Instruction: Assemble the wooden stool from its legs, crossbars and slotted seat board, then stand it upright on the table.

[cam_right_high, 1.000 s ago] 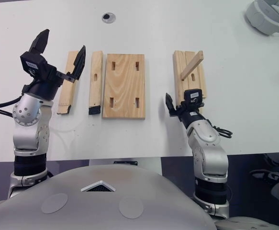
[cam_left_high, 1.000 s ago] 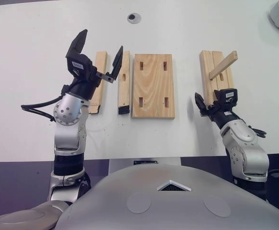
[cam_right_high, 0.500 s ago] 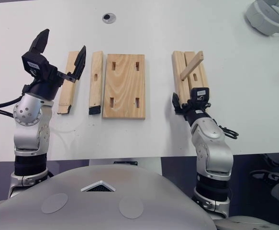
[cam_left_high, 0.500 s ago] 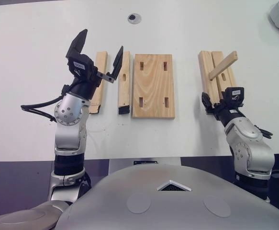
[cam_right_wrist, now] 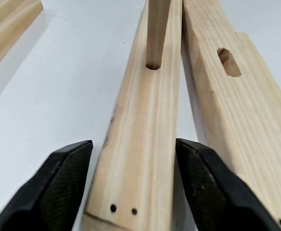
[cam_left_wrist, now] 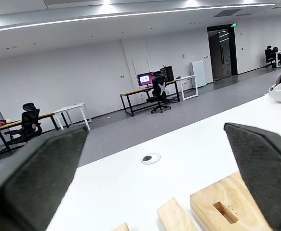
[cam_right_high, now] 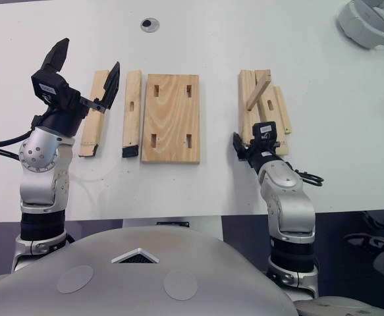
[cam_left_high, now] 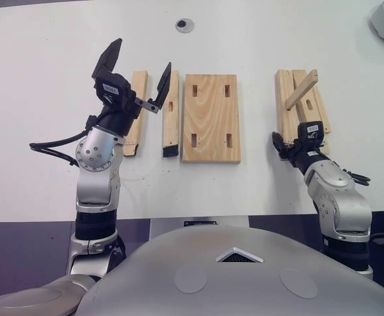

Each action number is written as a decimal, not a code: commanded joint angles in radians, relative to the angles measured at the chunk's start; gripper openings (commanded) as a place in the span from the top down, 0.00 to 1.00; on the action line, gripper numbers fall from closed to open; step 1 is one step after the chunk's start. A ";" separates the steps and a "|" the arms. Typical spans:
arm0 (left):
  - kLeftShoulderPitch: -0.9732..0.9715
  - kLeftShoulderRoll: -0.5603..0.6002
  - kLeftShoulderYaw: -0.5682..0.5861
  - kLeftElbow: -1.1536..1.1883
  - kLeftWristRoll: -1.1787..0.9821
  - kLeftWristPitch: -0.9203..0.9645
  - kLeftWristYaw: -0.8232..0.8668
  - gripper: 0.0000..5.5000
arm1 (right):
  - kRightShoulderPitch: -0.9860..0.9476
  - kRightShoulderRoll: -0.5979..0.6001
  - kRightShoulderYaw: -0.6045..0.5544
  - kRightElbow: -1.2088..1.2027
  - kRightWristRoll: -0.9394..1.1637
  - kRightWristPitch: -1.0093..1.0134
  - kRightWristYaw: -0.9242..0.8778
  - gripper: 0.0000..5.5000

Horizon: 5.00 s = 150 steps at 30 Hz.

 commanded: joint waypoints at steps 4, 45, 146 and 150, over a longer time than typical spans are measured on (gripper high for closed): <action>-0.017 0.005 0.001 0.019 0.005 -0.012 -0.002 0.06 | 0.006 0.008 0.000 0.036 -0.018 0.005 -0.016 0.62; -0.385 0.007 0.265 -0.061 -1.419 0.634 0.515 0.06 | -0.544 -0.167 0.207 0.065 0.218 -0.448 0.546 0.62; -0.183 0.170 0.048 -0.409 -1.140 0.598 1.126 0.81 | -0.155 -0.335 0.351 0.036 0.063 -0.546 0.679 0.27; -0.191 0.134 0.021 -0.408 -1.045 0.603 1.061 0.81 | -0.158 -0.321 0.353 0.046 0.059 -0.547 0.666 0.27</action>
